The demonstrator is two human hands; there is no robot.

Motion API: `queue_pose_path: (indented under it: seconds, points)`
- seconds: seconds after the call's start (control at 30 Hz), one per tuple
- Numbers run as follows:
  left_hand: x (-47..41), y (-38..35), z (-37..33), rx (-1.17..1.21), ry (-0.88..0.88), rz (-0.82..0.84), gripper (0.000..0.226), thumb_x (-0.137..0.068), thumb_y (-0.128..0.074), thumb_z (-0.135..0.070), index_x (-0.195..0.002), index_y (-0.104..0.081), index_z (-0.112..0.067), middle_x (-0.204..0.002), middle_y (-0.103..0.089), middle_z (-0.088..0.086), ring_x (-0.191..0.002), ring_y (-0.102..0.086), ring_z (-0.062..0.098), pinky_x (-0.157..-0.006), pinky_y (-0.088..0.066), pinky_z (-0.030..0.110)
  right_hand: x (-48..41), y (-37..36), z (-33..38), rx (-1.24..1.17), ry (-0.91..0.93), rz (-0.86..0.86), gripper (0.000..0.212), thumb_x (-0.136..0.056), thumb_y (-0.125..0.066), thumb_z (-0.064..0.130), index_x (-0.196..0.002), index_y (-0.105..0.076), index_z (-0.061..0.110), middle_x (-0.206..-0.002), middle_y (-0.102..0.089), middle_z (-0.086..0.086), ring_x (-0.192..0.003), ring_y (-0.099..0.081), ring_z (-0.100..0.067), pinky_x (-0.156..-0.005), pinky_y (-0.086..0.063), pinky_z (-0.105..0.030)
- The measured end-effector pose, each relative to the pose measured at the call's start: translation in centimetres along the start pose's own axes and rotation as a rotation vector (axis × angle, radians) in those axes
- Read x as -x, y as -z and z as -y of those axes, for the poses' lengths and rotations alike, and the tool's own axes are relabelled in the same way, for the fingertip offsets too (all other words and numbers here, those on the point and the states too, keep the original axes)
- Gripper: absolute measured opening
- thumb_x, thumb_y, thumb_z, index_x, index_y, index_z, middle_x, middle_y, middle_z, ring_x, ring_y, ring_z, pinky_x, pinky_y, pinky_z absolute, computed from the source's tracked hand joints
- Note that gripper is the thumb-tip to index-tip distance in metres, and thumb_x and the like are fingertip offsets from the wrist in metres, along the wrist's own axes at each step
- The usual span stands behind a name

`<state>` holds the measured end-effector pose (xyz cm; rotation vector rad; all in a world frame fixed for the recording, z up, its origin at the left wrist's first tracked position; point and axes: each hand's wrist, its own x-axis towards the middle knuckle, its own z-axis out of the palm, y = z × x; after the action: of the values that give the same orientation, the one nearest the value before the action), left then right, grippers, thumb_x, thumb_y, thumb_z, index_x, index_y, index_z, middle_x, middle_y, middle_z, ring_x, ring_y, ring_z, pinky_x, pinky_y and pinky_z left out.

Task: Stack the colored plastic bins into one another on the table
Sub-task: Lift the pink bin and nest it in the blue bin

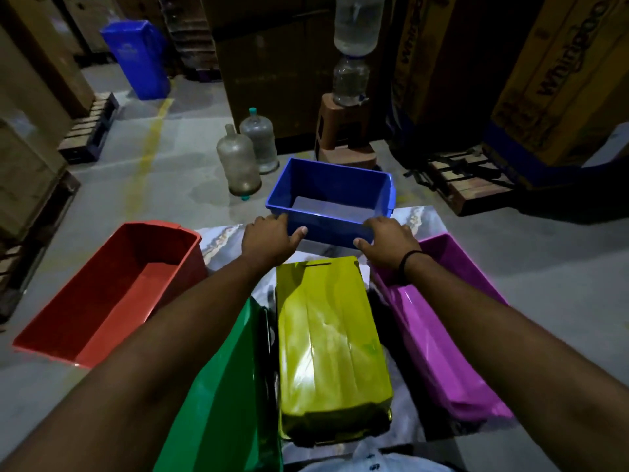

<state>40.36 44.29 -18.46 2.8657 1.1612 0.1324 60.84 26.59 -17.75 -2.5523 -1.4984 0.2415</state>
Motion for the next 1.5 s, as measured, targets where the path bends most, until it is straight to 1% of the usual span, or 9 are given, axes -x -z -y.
queue_pose_path:
  seconds: [0.17, 0.3, 0.57, 0.7, 0.83, 0.97, 1.13, 1.4, 1.5]
  points:
    - [-2.1, 0.1, -2.4, 0.006, 0.027, -0.019, 0.057, -0.096, -0.046, -0.061, -0.127, -0.06, -0.016, -0.125, -0.066, 0.016, -0.108, -0.063, 0.041, -0.083, -0.051, 0.044, -2.6, -1.0, -2.3, -0.002, 0.024, 0.107, 0.054, -0.093, -0.055, 0.052, -0.133, -0.048, 0.016, -0.135, -0.054, -0.015, -0.124, -0.05, -0.037, -0.098, -0.04, -0.051]
    - [-3.6, 0.0, -5.0, 0.012, 0.04, 0.02, 0.062, -0.098, -0.049, -0.058, -0.144, -0.052, -0.016, -0.149, -0.052, 0.015, -0.127, -0.055, 0.042, -0.096, -0.048, 0.048, -4.0, -1.8, -4.8, 0.029, 0.044, 0.158, 0.052, -0.097, -0.05, 0.046, -0.14, -0.045, 0.017, -0.146, -0.049, -0.012, -0.133, -0.041, -0.034, -0.104, -0.035, -0.052]
    - [-5.6, -1.8, -8.3, -0.087, 0.148, 0.103, 0.074, -0.095, -0.05, -0.063, -0.154, -0.038, -0.018, -0.167, -0.024, 0.018, -0.144, -0.034, 0.046, -0.111, -0.037, 0.053, -5.9, -1.1, -11.3, 0.13, 0.088, 0.13, 0.049, -0.093, -0.051, 0.047, -0.133, -0.054, 0.02, -0.14, -0.054, -0.009, -0.131, -0.044, -0.033, -0.106, -0.033, -0.053]
    - [-6.0, -3.4, -8.7, -0.073, 0.165, 0.118, 0.06, -0.096, -0.055, -0.053, -0.142, -0.048, -0.015, -0.161, -0.031, 0.022, -0.127, -0.051, 0.048, -0.098, -0.047, 0.049, -6.1, -0.3, -16.0, 0.11, -0.032, 0.094, 0.045, -0.091, -0.053, 0.048, -0.125, -0.057, 0.019, -0.139, -0.053, -0.007, -0.128, -0.047, -0.034, -0.102, -0.037, -0.052]
    - [-6.5, -4.9, -10.2, 0.106, 0.107, 0.115, 0.035, -0.098, -0.058, -0.032, -0.125, -0.06, -0.009, -0.144, -0.048, 0.021, -0.102, -0.067, 0.044, -0.083, -0.056, 0.05, -5.7, 0.1, -20.6, 0.061, -0.145, 0.057, 0.044, -0.091, -0.051, 0.051, -0.118, -0.06, 0.017, -0.134, -0.056, -0.008, -0.121, -0.052, -0.035, -0.098, -0.039, -0.051]
    - [-7.1, -5.0, -13.6, 0.307, 0.112, 0.049, 0.039, -0.097, -0.063, -0.024, -0.132, -0.062, -0.008, -0.139, -0.055, 0.019, -0.113, -0.063, 0.041, -0.089, -0.05, 0.045, -4.9, 0.0, -23.3, 0.008, -0.197, -0.01, 0.045, -0.092, -0.051, 0.053, -0.114, -0.06, 0.015, -0.125, -0.062, -0.013, -0.114, -0.057, -0.037, -0.093, -0.043, -0.049]
    - [-8.2, -4.3, -17.3, 0.6, 0.155, 0.049, 0.058, -0.093, -0.069, -0.024, -0.147, -0.051, -0.013, -0.14, -0.063, 0.016, -0.125, -0.06, 0.034, -0.096, -0.047, 0.037, -3.4, -0.7, -25.4, -0.047, -0.276, -0.028, 0.055, -0.093, -0.053, 0.051, -0.129, -0.056, 0.009, -0.135, -0.054, -0.017, -0.117, -0.056, -0.04, -0.095, -0.047, -0.05]
    - [-8.2, -4.8, -19.2, 0.545, 0.094, 0.109, 0.061, -0.09, -0.072, -0.027, -0.145, -0.053, -0.007, -0.148, -0.051, 0.015, -0.136, -0.051, 0.033, -0.106, -0.043, 0.039, -3.1, -1.2, -25.7, -0.163, -0.254, -0.113, 0.031, -0.099, -0.044, 0.028, -0.107, -0.061, 0.004, -0.113, -0.065, -0.026, -0.098, -0.062, -0.045, -0.081, -0.05, -0.046]
    - [-7.7, -4.9, -19.3, 0.472, 0.136, 0.096, 0.058, -0.09, -0.07, -0.031, -0.142, -0.056, -0.009, -0.152, -0.048, 0.015, -0.138, -0.05, 0.032, -0.106, -0.044, 0.04, -3.5, -1.0, -24.9, -0.255, -0.252, -0.122, 0.032, -0.101, -0.043, 0.027, -0.111, -0.061, 0.003, -0.112, -0.066, -0.029, -0.1, -0.062, -0.045, -0.08, -0.048, -0.043]
